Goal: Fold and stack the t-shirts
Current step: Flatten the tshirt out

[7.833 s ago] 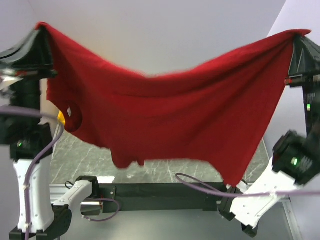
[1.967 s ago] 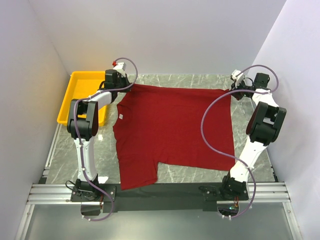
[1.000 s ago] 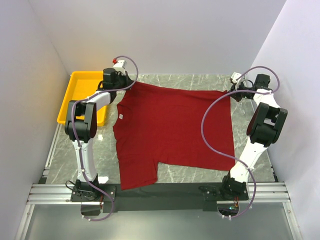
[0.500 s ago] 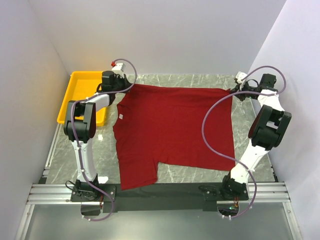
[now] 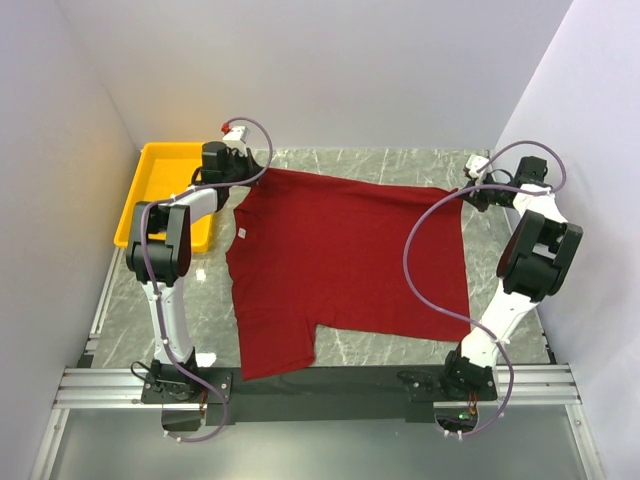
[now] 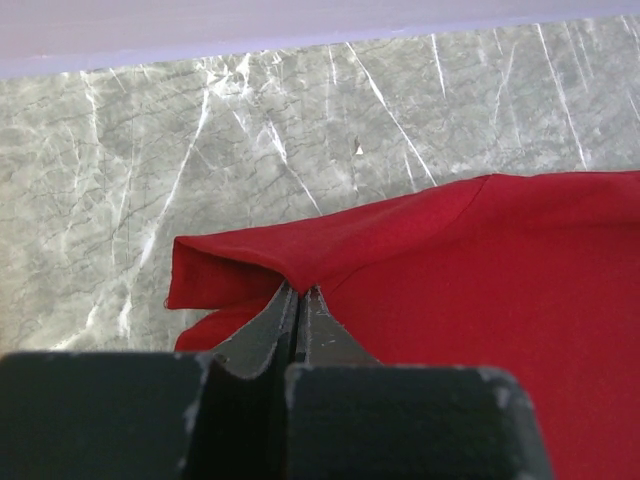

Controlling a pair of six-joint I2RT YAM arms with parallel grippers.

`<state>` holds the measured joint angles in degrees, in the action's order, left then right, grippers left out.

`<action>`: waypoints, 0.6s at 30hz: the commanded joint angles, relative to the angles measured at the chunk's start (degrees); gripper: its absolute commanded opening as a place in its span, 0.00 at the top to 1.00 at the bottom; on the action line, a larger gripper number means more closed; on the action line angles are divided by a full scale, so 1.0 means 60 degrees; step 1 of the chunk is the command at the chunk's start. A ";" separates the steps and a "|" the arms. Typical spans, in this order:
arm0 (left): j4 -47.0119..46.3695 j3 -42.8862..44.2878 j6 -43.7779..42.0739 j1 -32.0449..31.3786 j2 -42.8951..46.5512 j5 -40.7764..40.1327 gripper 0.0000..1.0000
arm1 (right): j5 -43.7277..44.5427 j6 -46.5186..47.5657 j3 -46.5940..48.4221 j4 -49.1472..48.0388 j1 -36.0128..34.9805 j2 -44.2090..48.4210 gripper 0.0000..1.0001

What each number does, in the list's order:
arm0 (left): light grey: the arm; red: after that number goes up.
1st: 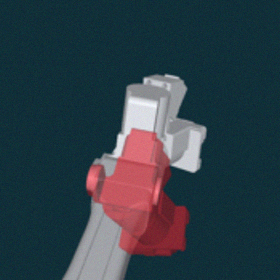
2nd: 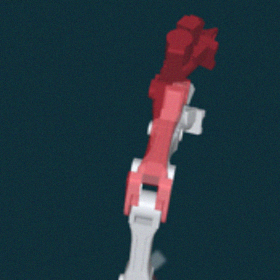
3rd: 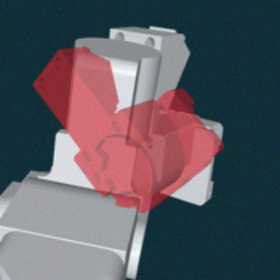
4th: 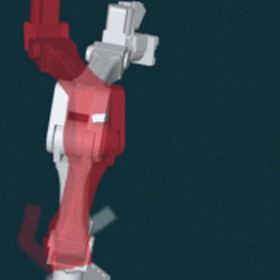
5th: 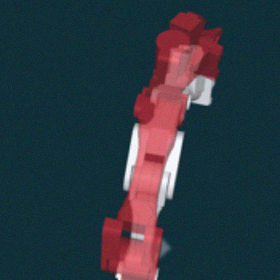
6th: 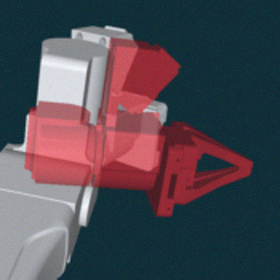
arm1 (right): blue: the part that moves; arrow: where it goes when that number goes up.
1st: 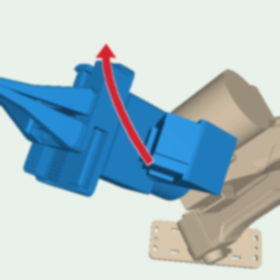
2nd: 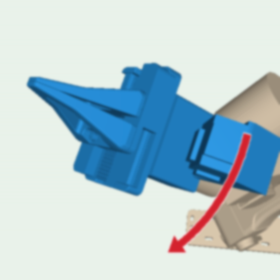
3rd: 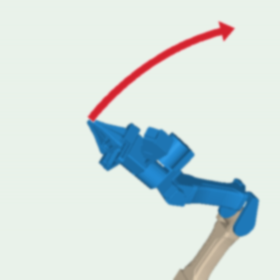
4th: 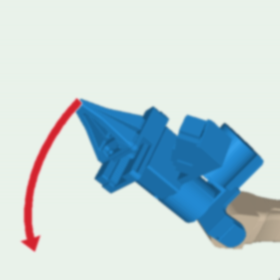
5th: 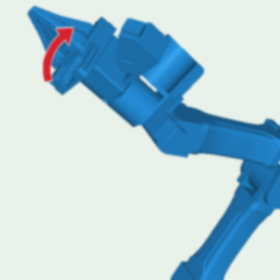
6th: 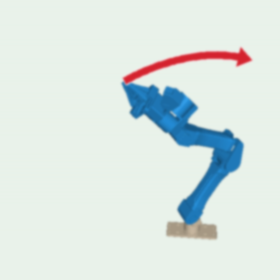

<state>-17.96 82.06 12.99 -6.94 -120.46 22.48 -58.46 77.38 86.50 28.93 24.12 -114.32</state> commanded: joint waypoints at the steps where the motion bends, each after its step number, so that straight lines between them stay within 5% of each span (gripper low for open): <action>1: -0.0157 0.0312 0.0061 0.0014 0.0478 0.0296 0.99 | 0.0293 -0.0445 -0.0119 -0.0791 -0.0167 0.0406 0.98; 5: 0.0134 0.0444 0.0017 0.0014 0.0449 0.0282 0.99 | 0.0791 -0.0885 -0.0032 -0.1043 -0.0299 0.0275 0.98; 18: 0.1072 -0.0288 0.0031 -0.0030 0.0903 0.0472 0.99 | 0.2036 0.1062 -0.1379 0.0013 -0.0446 0.0772 0.92</action>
<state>-12.49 81.28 13.02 -6.94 -119.02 23.46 -48.56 80.60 79.09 27.73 21.56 -113.36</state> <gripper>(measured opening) 0.014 0.081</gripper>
